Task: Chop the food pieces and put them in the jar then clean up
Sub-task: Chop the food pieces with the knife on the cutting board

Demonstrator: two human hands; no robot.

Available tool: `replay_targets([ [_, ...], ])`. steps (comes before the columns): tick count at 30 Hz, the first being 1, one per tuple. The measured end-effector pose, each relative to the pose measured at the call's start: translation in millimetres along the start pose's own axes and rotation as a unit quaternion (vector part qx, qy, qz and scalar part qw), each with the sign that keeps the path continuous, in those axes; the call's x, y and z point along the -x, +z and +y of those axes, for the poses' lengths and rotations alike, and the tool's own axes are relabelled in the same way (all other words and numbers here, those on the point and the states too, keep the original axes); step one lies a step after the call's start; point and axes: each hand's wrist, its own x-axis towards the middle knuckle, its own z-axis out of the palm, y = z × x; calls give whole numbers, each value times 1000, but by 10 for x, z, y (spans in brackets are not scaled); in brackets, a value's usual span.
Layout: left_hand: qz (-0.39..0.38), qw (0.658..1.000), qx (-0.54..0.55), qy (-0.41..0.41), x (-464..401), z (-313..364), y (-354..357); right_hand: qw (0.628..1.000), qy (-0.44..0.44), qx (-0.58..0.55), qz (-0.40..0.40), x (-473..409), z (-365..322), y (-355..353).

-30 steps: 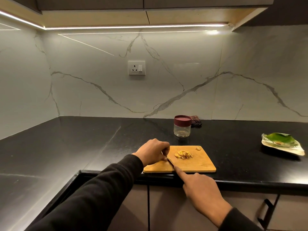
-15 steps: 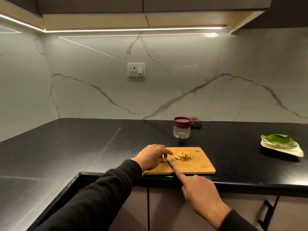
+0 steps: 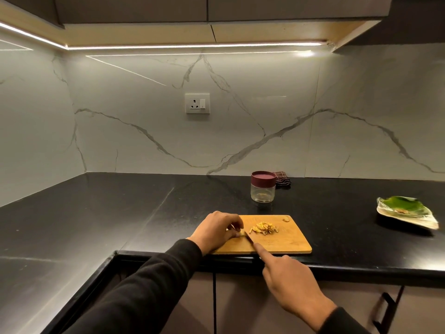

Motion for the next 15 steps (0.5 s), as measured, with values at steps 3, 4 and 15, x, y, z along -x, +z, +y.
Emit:
replay_targets([
  [3, 22, 1000, -1, 5, 46, 3, 11, 998, 13, -57, -5, -11, 27, 7],
  [4, 25, 1000, -2, 7, 46, 4, 11, 998, 14, -67, -6, -18, 30, 9],
  [15, 13, 1000, -7, 4, 1, 12, -7, 995, -13, -94, -27, -240, -20, 14],
])
